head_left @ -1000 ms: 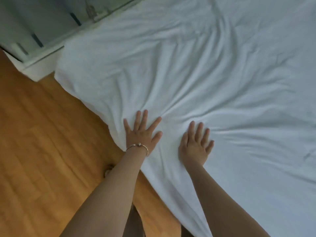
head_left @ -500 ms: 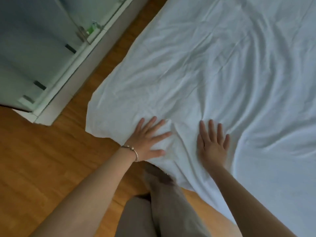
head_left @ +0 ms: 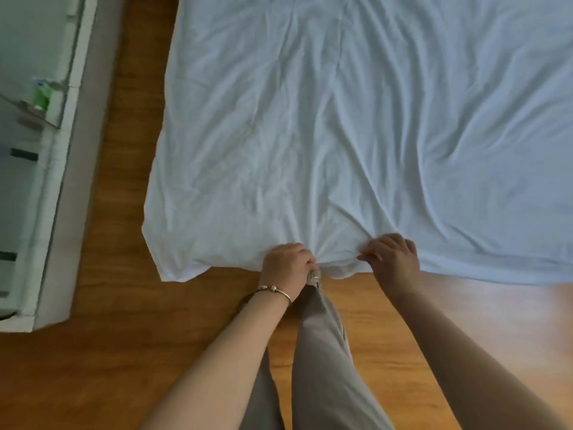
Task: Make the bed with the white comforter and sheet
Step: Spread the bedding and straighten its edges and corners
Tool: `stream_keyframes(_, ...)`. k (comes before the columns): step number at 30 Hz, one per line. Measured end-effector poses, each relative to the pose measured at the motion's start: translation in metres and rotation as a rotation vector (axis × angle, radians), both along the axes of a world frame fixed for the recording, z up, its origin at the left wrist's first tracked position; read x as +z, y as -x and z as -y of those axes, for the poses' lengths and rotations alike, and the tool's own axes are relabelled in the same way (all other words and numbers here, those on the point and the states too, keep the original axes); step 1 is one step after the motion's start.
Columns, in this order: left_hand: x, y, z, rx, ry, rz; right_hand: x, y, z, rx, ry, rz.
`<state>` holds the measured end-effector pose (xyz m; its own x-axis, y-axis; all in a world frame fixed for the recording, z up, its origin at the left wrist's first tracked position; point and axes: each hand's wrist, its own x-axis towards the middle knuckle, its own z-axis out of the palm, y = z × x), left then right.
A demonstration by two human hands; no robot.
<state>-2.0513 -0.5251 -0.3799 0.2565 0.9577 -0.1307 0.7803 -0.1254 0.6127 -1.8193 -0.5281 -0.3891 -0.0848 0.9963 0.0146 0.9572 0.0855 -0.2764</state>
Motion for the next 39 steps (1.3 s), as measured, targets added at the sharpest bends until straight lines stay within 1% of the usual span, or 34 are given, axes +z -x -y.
stream_keyframes(2, 0.009, 0.001, 0.002, -0.055, 0.068, -0.056, 0.012, -0.001, 0.003, -0.053, 0.108, -0.098)
stream_keyframes(4, 0.007, 0.005, 0.007, -0.136, 0.142, -0.163, 0.021, 0.001, 0.019, -0.107, 0.283, -0.159)
stream_keyframes(5, 0.002, 0.008, 0.009, -0.174, 0.184, -0.208, 0.023, 0.006, 0.029, -0.113, 0.34, -0.164)
stream_keyframes(8, 0.0, 0.01, 0.005, -0.291, 0.272, -0.361, 0.017, 0.016, 0.047, -0.14, 0.371, -0.17)
stream_keyframes(9, -0.001, 0.008, 0.002, -0.345, 0.277, -0.437, 0.012, 0.017, 0.05, -0.132, 0.432, -0.121)
stream_keyframes(11, -0.001, 0.001, -0.008, -0.438, 0.232, -0.548, 0.003, 0.01, 0.062, -0.122, 0.558, 0.062)
stream_keyframes(12, 0.002, -0.002, -0.013, -0.484, 0.189, -0.557, 0.001, 0.004, 0.07, -0.182, 0.571, 0.085)
stream_keyframes(13, 0.001, -0.003, -0.016, -0.535, 0.06, -0.523, 0.002, -0.001, 0.077, -0.262, 0.54, 0.055)
stream_keyframes(14, -0.001, -0.003, -0.019, -0.567, -0.119, -0.494, 0.002, -0.003, 0.079, -0.305, 0.461, 0.003)
stream_keyframes(15, -0.004, -0.001, -0.021, -0.561, -0.223, -0.472, 0.003, -0.002, 0.076, -0.274, 0.367, -0.037)
stream_keyframes(16, -0.006, 0.005, -0.02, -0.546, -0.243, -0.454, 0.004, 0.001, 0.069, -0.182, 0.28, -0.039)
stream_keyframes(17, -0.006, 0.014, -0.018, -0.541, -0.172, -0.475, 0.005, 0.005, 0.06, -0.085, 0.249, -0.004)
stream_keyframes(18, -0.009, 0.022, -0.013, -0.541, -0.084, -0.508, 0.007, 0.011, 0.05, -0.03, 0.273, 0.034)
stream_keyframes(20, -0.015, 0.041, -0.002, -0.636, 0.096, -0.558, 0.013, 0.026, 0.039, -0.044, 0.433, 0.046)
stream_keyframes(21, -0.013, 0.054, 0.003, -0.69, 0.157, -0.523, 0.016, 0.032, 0.037, -0.058, 0.473, 0.05)
stream_keyframes(22, -0.01, 0.067, 0.008, -0.696, 0.2, -0.443, 0.018, 0.038, 0.036, -0.047, 0.452, 0.057)
stream_keyframes(23, -0.004, 0.078, 0.009, -0.641, 0.194, -0.313, 0.023, 0.047, 0.031, -0.022, 0.38, 0.041)
stream_keyframes(24, -0.001, 0.088, 0.006, -0.533, 0.108, -0.201, 0.027, 0.06, 0.025, -0.01, 0.292, -0.01)
stream_keyframes(25, -0.003, 0.1, -0.003, -0.4, -0.024, -0.137, 0.03, 0.075, 0.014, -0.018, 0.22, -0.065)
stream_keyframes(26, -0.005, 0.11, -0.017, -0.254, -0.133, -0.136, 0.031, 0.091, -0.003, -0.039, 0.173, -0.109)
stream_keyframes(27, -0.006, 0.118, -0.036, -0.109, -0.168, -0.183, 0.032, 0.109, -0.023, -0.056, 0.174, -0.144)
stream_keyframes(28, -0.007, 0.126, -0.057, 0.014, -0.131, -0.242, 0.033, 0.128, -0.043, -0.067, 0.204, -0.167)
stream_keyframes(29, -0.008, 0.138, -0.077, 0.102, -0.029, -0.286, 0.032, 0.146, -0.062, -0.083, 0.248, -0.185)
stream_keyframes(31, -0.015, 0.17, -0.103, 0.19, 0.255, -0.295, 0.026, 0.18, -0.094, -0.164, 0.306, -0.198)
stream_keyframes(32, -0.019, 0.189, -0.106, 0.206, 0.372, -0.251, 0.024, 0.193, -0.105, -0.227, 0.331, -0.205)
stream_keyframes(34, -0.027, 0.231, -0.107, 0.209, 0.535, -0.119, 0.019, 0.216, -0.119, -0.358, 0.38, -0.184)
stream_keyframes(35, -0.026, 0.25, -0.106, 0.186, 0.594, -0.08, 0.017, 0.228, -0.124, -0.418, 0.411, -0.16)
stream_keyframes(36, -0.024, 0.269, -0.108, 0.1, 0.626, -0.083, 0.016, 0.243, -0.129, -0.471, 0.441, -0.138)
stream_keyframes(37, -0.021, 0.286, -0.116, -0.032, 0.604, -0.14, 0.015, 0.261, -0.135, -0.508, 0.466, -0.114)
stream_keyframes(38, -0.017, 0.299, -0.131, -0.145, 0.524, -0.211, 0.014, 0.283, -0.146, -0.505, 0.481, -0.093)
stream_keyframes(39, -0.012, 0.311, -0.151, -0.201, 0.429, -0.293, 0.015, 0.306, -0.161, -0.468, 0.497, -0.08)
